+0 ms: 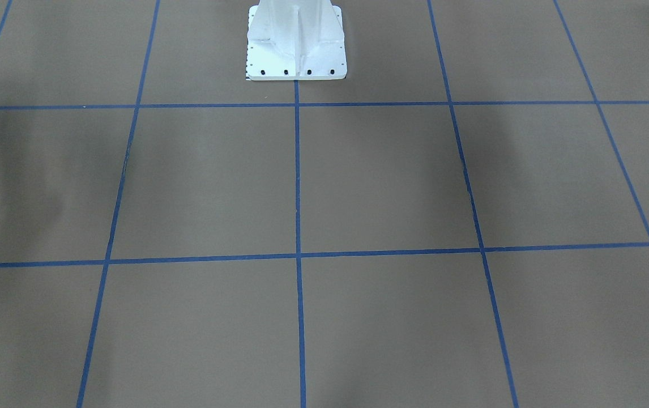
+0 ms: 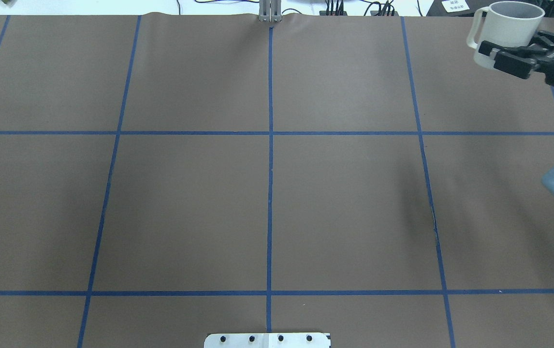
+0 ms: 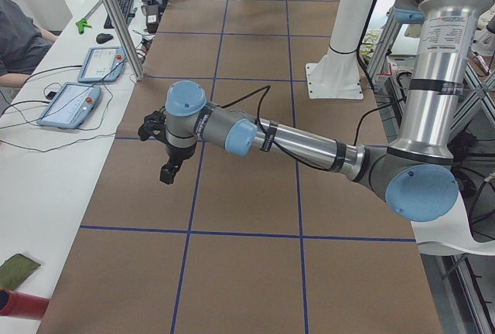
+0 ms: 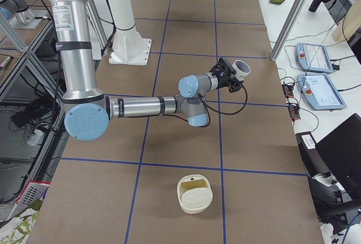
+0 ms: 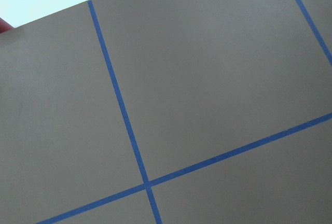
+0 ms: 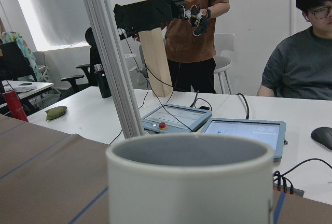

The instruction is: Left arm hands cup to right arm to dump lemon

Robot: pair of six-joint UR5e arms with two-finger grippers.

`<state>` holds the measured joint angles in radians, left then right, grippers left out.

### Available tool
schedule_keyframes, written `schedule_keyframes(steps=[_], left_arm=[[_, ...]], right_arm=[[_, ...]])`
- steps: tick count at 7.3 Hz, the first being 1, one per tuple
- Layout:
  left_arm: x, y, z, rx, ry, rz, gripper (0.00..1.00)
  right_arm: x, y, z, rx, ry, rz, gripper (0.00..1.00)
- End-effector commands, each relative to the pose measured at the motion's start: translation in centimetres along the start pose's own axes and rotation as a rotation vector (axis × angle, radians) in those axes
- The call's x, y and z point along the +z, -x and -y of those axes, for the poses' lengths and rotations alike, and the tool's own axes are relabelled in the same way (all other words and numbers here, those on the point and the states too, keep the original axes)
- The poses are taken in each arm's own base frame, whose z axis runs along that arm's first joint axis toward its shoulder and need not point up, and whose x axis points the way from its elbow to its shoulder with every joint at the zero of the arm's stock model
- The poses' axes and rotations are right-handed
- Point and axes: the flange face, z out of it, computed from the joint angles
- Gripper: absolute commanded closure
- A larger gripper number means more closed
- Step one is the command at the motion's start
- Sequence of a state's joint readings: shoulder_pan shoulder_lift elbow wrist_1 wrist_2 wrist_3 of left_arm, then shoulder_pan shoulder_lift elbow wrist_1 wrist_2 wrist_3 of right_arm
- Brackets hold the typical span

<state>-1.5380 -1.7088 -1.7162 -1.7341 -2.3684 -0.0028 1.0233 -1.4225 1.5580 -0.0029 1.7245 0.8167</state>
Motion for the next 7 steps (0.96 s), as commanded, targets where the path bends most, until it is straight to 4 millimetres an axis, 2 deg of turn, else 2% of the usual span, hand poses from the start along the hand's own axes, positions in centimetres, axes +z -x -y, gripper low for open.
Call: schedule_keyframes(steps=[1, 2, 3, 4, 5, 6, 7], left_arm=[[0.0, -3.4, 2.6, -0.07, -0.011, -0.078, 0.0], [0.6, -6.5, 3.4, -0.116, -0.003, -0.099, 0.0], [0.5, -9.1, 4.3, -0.183, -0.003, -0.117, 0.0], [1.2, -12.5, 5.6, -0.279, 0.013, -0.141, 0.0], [1.7, -16.4, 7.0, -0.327, 0.024, -0.175, 0.0], [2.1, -20.3, 7.1, -0.444, 0.043, -0.208, 0.0], [1.6, -22.0, 7.3, -0.548, 0.018, -0.257, 0.0]], right_arm=[[6.4, 11.8, -1.2, -0.071, -0.015, -0.046, 1.0], [9.4, 17.7, -1.9, -0.075, -0.024, -0.081, 1.0], [11.4, 22.8, -3.3, -0.081, -0.02, -0.098, 1.0], [13.0, 26.8, -3.7, -0.097, -0.014, -0.113, 1.0], [13.8, 29.4, -3.6, -0.104, -0.004, -0.098, 1.0], [14.4, 31.7, -3.1, -0.14, 0.002, -0.08, 1.0], [14.7, 33.7, -2.8, -0.171, -0.002, -0.054, 1.0]])
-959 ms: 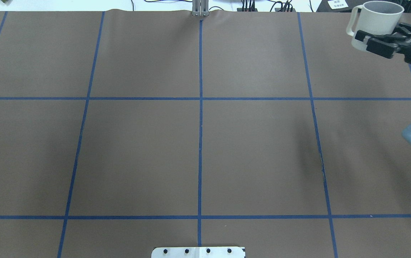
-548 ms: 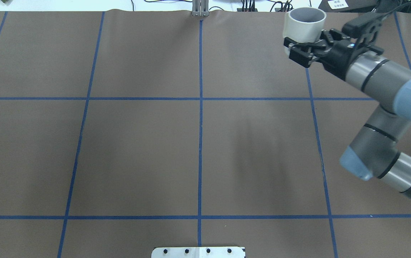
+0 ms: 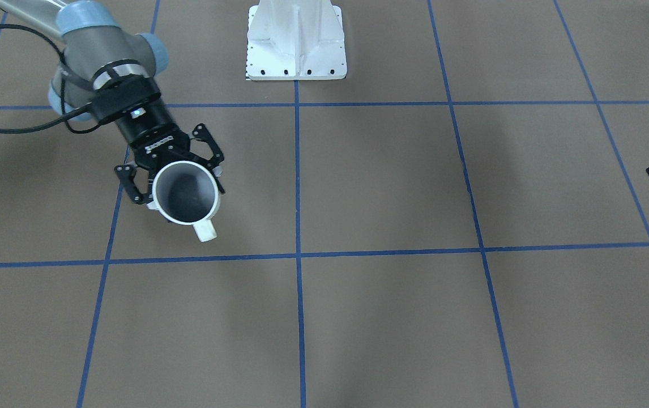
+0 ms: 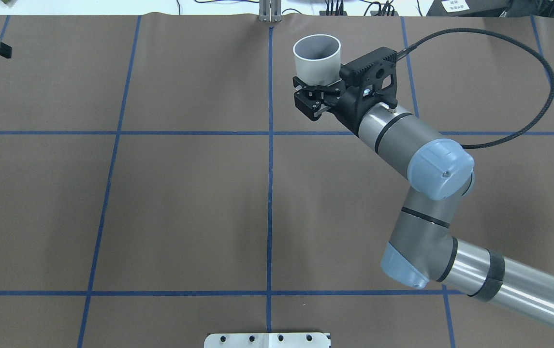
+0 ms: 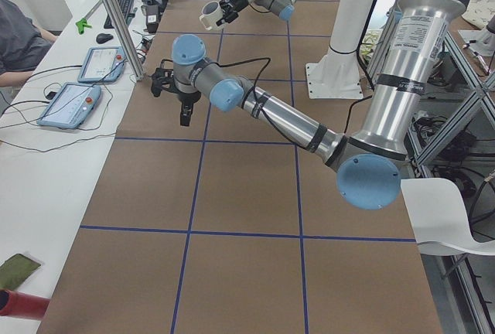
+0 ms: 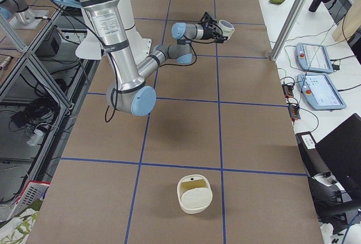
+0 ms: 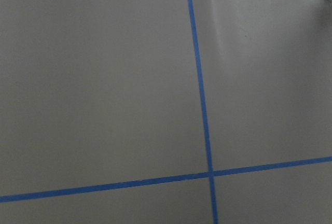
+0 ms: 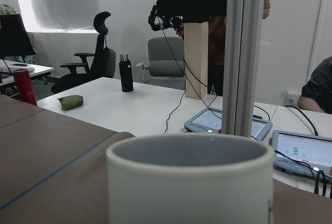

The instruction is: Left arm hands cup to right arm to dump lemon

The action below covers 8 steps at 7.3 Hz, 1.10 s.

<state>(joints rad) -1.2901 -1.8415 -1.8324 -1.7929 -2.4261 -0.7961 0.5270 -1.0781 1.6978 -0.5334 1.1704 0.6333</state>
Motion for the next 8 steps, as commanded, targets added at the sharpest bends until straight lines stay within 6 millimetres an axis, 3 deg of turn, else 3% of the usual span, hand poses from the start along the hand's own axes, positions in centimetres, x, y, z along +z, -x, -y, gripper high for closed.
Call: schedule_keyframes(steps=[1, 4, 6, 8], left_arm=[[0.1, -4.1, -1.4, -0.182, -0.03, -0.112, 0.0], [2.3, -11.4, -3.1, -0.257, 0.038, -0.185, 0.0], [1.6, -15.4, -5.8, -0.323, 0.082, -0.236, 0.0], [1.4, -17.5, -8.0, -0.334, 0.123, -0.261, 0.0]], right_arm=[[0.4, 4.3, 0.9, -0.029, -0.006, 0.046, 1.0], [0.7, 8.4, 1.7, -0.159, -0.011, 0.052, 1.0], [-0.4, 12.6, 1.0, -0.138, -0.045, 0.041, 1.0], [-0.6, 13.4, 0.4, -0.142, -0.05, 0.022, 1.0]])
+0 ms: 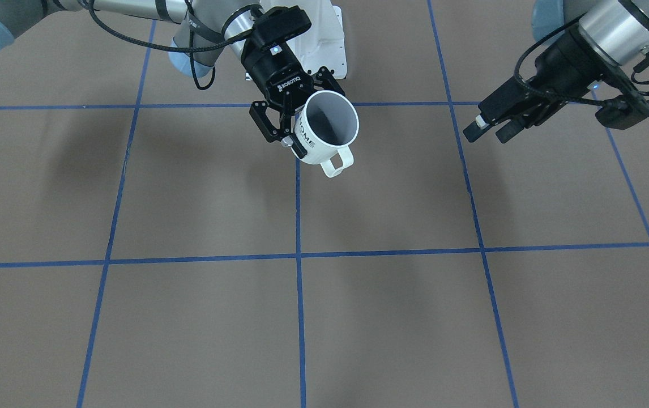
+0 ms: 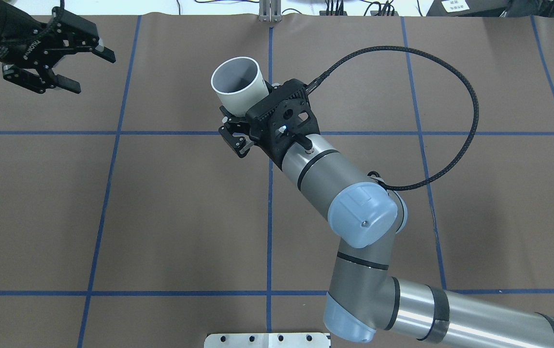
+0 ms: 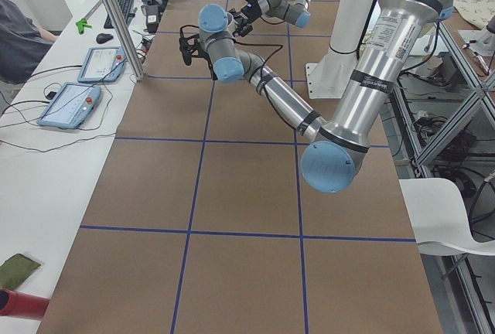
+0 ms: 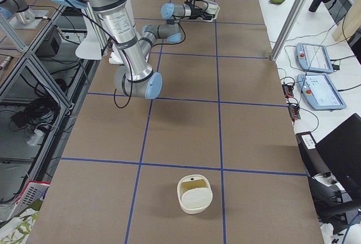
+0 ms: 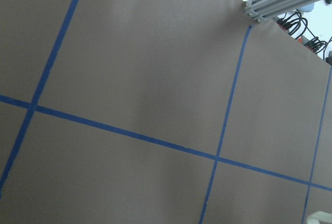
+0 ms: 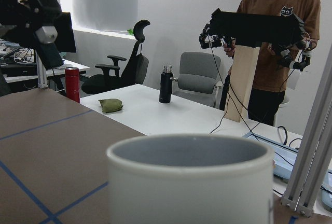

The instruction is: Left arm hands cup to right arm to dump lemon

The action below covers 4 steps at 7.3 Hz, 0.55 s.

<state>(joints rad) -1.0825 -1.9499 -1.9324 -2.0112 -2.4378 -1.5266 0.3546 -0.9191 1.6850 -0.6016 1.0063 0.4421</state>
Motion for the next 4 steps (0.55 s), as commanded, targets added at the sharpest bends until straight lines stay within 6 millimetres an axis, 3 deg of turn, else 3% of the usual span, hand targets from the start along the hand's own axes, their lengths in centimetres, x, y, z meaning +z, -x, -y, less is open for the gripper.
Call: schedule_keyframes(steps=[1, 4], left_arm=[[0.4, -1.1, -2.4, -0.039, 0.035, -0.016, 0.0], [-0.1, -1.9, -3.7, -0.043, 0.04, -0.033, 0.0]], right_arm=[[0.4, 0.7, -0.9, -0.053, 0.004, -0.023, 1.0], [4.5, 4.1, 0.0, -0.063, 0.013, -0.029, 1.0]])
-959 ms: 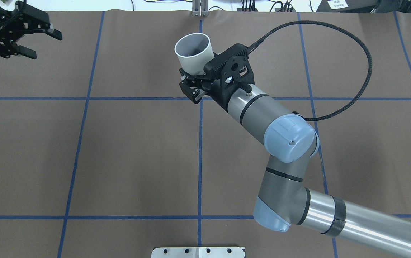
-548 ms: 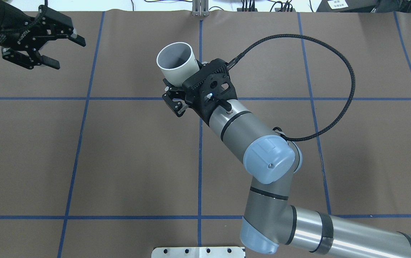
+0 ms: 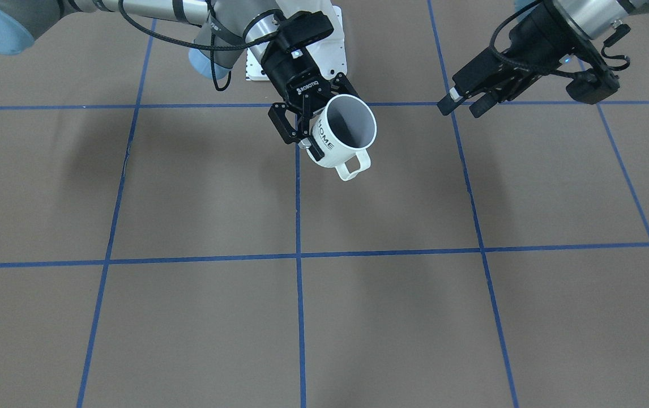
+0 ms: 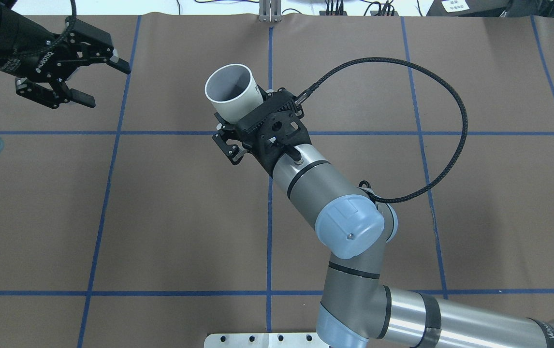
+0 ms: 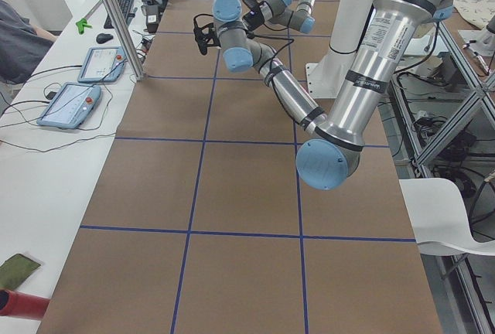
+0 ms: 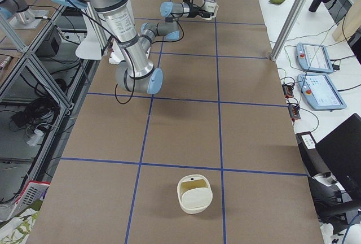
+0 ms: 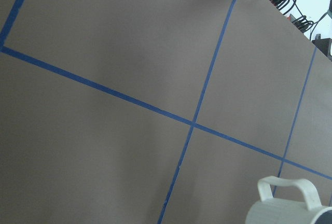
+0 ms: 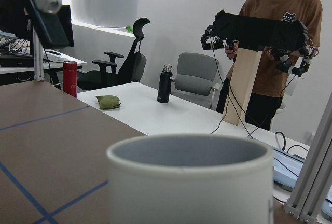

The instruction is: Left arm hands cup to right arm to dump lemon

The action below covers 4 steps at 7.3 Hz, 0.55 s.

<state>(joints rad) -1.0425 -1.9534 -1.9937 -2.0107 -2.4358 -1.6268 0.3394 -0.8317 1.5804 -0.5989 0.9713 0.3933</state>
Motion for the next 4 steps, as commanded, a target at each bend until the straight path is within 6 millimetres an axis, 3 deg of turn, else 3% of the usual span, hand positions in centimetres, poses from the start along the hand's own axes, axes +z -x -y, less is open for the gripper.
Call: schedule_keyframes(steps=[1, 4], left_arm=[[0.3, -0.8, -0.7, -0.014, 0.007, -0.006, 0.0], [2.9, -3.7, -3.2, -0.046, 0.021, -0.026, 0.0]], right_arm=[[1.8, 1.5, 0.1, -0.009, 0.009, -0.007, 1.0], [1.7, 1.8, 0.0, -0.022, 0.006, -0.02, 1.0]])
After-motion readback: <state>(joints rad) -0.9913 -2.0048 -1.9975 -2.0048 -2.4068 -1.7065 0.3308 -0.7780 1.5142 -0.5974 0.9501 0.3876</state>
